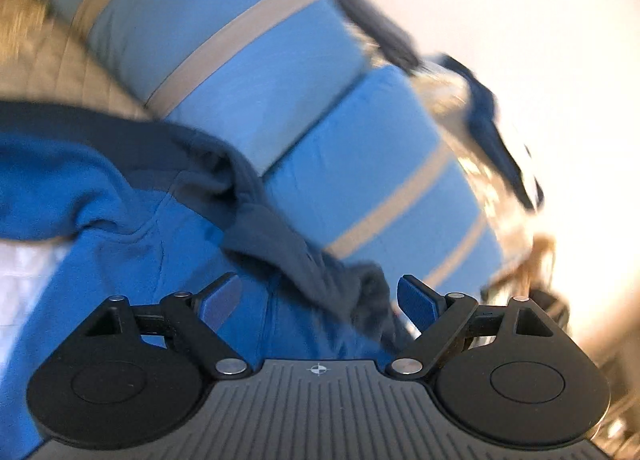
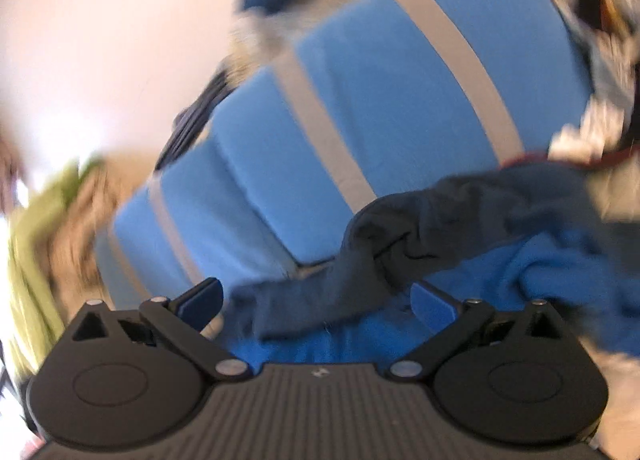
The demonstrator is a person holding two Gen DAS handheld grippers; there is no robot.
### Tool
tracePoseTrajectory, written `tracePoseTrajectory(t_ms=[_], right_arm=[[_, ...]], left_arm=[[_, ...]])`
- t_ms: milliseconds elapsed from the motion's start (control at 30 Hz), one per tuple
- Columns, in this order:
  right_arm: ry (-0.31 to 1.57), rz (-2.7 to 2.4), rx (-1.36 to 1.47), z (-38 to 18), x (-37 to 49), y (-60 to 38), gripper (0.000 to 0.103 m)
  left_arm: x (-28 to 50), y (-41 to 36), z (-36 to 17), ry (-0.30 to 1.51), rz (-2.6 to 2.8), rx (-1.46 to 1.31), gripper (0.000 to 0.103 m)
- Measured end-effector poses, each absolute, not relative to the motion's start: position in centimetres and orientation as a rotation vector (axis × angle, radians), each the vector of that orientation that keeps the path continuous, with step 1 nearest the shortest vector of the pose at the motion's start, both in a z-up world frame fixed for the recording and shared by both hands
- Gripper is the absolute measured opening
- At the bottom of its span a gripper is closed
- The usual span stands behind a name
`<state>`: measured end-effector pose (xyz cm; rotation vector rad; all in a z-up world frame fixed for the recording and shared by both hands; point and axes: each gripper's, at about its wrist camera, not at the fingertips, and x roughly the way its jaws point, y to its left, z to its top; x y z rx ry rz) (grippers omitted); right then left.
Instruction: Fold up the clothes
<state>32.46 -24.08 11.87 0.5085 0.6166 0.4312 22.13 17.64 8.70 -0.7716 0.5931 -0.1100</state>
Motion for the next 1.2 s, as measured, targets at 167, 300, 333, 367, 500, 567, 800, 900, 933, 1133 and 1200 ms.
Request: tracePoseTrajectory(t_ms=[167,300,333,367,500,567,800,900,933,1133,1200], right_arm=[[0.611,0.496,0.271,16.9,26.0,-22.9,0.103],[0.627,0.561,0.161,21.6,21.9,-22.6,0.103],[0.616,0.585,0.136,23.0,21.0,-22.6,0.103],[0.600,0.608,0.112,24.4,20.1,-22.6,0.103],[0.486,0.653,0.005,30.3,18.0,-22.3,0.103],[0.425,0.654,-0.044,32.9,18.1,-22.0,0.103],[0.395,0.673,-0.217,35.2,24.6,-19.8,0.103],[0.436,0.663,-0.235,31.7,29.0,-18.8,0.101],[0.446,0.664,-0.232,29.8,30.5,-18.4,0.100],[0.551,0.633,-0.246,16.6,38.2,-15.8,0.085],[0.592,0.637,-0.290,12.4,39.8,-14.7,0.082]], left_arm=[[16.3,13.6,14.5,0.640,-0.128,-0.556,0.086],[13.0,9.6,19.5,0.655,-0.151,-0.306,0.086],[12.3,8.7,20.9,0.641,-0.166,-0.253,0.086],[11.8,8.0,22.2,0.626,-0.183,-0.213,0.086],[11.9,7.0,26.9,0.593,-0.220,-0.148,0.086],[12.7,7.3,29.1,0.558,-0.235,-0.127,0.086],[20.2,7.9,29.4,0.513,-0.144,0.131,0.086],[24.7,8.7,24.5,0.566,-0.109,0.127,0.086],[26.2,9.0,22.5,0.589,-0.101,0.114,0.086],[32.5,10.3,10.2,0.678,-0.044,0.108,0.085],[34.2,11.1,6.7,0.734,-0.040,0.066,0.085]])
